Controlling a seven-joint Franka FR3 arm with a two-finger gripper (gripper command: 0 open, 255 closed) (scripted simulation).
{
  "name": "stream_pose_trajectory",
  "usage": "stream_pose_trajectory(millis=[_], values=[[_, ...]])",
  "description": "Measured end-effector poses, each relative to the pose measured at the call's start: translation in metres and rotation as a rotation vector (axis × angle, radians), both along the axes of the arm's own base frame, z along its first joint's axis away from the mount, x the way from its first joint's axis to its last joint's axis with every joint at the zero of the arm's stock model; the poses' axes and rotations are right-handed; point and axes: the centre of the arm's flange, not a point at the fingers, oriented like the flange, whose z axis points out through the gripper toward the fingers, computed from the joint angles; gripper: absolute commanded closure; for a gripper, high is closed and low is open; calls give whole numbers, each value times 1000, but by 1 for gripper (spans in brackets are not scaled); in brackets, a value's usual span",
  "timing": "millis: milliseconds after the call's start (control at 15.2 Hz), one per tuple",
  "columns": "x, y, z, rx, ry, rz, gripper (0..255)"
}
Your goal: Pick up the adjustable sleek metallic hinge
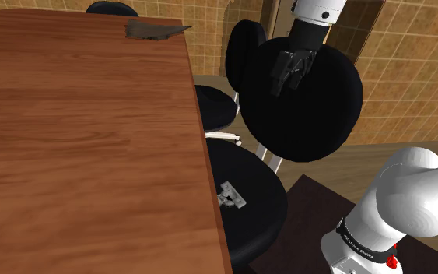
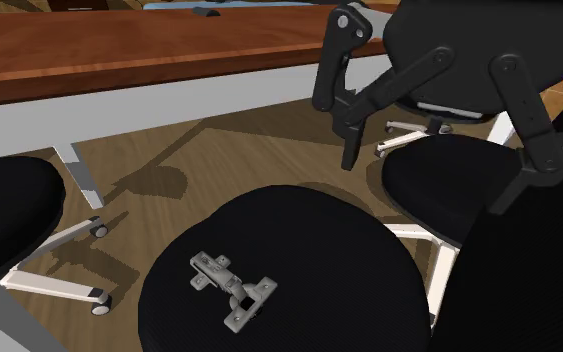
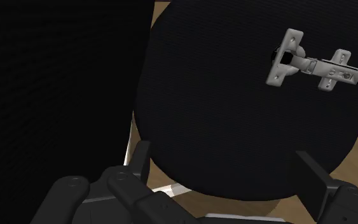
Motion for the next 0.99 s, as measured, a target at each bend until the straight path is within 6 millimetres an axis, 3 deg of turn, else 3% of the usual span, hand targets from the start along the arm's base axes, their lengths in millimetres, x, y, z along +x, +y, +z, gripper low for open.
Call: stream_pose_trajectory(millis=[264,990], values=[[4,18,-19,6,8,-14,0],[27,108,-122,40,47,-90,0]])
